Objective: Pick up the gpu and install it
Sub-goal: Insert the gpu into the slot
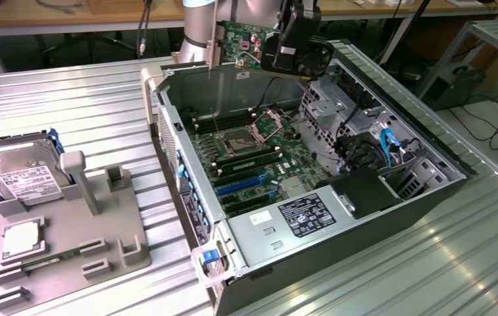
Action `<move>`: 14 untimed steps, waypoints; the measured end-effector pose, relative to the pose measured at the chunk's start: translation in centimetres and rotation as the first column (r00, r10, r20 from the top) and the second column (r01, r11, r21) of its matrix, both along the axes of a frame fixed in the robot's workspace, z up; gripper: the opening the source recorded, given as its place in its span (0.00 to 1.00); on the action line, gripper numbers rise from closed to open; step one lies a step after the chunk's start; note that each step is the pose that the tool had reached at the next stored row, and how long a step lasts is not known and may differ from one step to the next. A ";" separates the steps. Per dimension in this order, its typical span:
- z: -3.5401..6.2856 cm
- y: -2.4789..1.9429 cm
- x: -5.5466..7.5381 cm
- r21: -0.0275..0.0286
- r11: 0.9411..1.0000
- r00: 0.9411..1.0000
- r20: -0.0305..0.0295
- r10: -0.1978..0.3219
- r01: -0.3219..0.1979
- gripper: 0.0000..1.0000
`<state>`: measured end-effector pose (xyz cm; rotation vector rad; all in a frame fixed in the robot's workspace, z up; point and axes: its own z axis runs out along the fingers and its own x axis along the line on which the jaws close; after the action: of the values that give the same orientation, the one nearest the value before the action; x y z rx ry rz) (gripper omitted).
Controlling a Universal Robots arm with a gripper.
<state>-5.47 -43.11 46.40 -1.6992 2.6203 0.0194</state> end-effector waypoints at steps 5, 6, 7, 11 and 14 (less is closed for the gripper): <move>0.00 0.00 0.0 0.000 0.999 0.999 0.000 0.043 -0.043 0.28; 0.00 0.00 0.0 0.000 0.999 0.999 0.000 0.051 -0.051 0.28; 0.00 0.00 0.0 0.000 0.998 0.998 0.000 0.058 -0.058 0.28; 0.00 0.00 0.0 0.000 0.995 0.995 0.000 0.103 -0.103 0.28; 0.00 0.00 0.0 0.000 0.991 0.991 0.000 0.130 -0.130 0.28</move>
<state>-5.47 -43.12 46.39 -1.8671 2.5044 0.0212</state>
